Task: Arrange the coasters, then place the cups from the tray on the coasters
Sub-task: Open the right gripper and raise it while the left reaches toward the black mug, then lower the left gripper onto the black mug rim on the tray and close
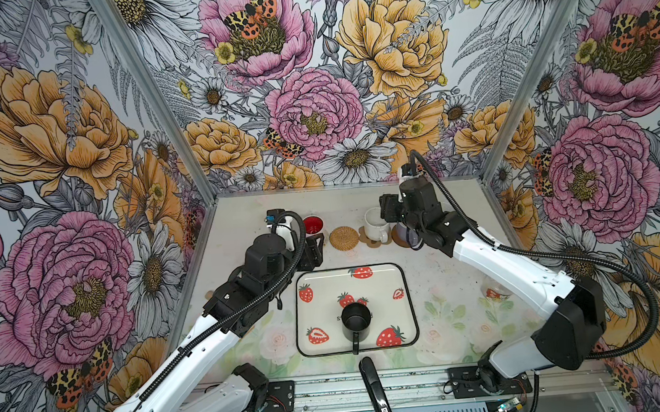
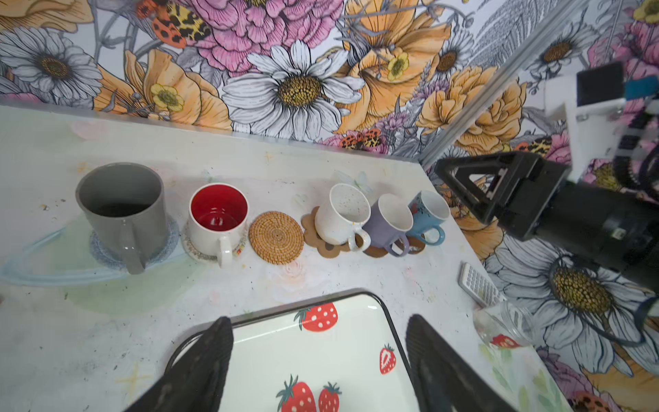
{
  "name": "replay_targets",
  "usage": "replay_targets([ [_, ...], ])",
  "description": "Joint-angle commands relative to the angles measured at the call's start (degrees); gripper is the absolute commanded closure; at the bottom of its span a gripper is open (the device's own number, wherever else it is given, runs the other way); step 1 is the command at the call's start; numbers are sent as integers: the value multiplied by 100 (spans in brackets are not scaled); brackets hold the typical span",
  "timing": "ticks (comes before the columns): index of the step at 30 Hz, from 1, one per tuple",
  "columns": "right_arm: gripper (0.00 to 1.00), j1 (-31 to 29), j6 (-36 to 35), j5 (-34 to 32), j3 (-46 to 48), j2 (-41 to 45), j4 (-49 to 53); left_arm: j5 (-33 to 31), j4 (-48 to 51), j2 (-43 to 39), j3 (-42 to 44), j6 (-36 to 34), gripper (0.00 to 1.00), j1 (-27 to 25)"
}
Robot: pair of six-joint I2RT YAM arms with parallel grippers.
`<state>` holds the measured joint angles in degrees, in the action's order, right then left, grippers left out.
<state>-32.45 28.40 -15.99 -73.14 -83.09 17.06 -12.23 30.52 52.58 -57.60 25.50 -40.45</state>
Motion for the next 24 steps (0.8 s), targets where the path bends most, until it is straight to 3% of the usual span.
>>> replay_targets([
  [1, 34, -42, 429, 248, 441, 134, -989, -334, 959, -20, -298, 47, 20, -511],
  [9, 31, 19, 394, 83, 771, 308, -1015, -292, 2129, 193, -27, 685, 18, -1350],
  [24, 29, 203, 412, 218, 1029, 285, -1162, -34, 2471, 739, 445, 1661, 14, -2520],
])
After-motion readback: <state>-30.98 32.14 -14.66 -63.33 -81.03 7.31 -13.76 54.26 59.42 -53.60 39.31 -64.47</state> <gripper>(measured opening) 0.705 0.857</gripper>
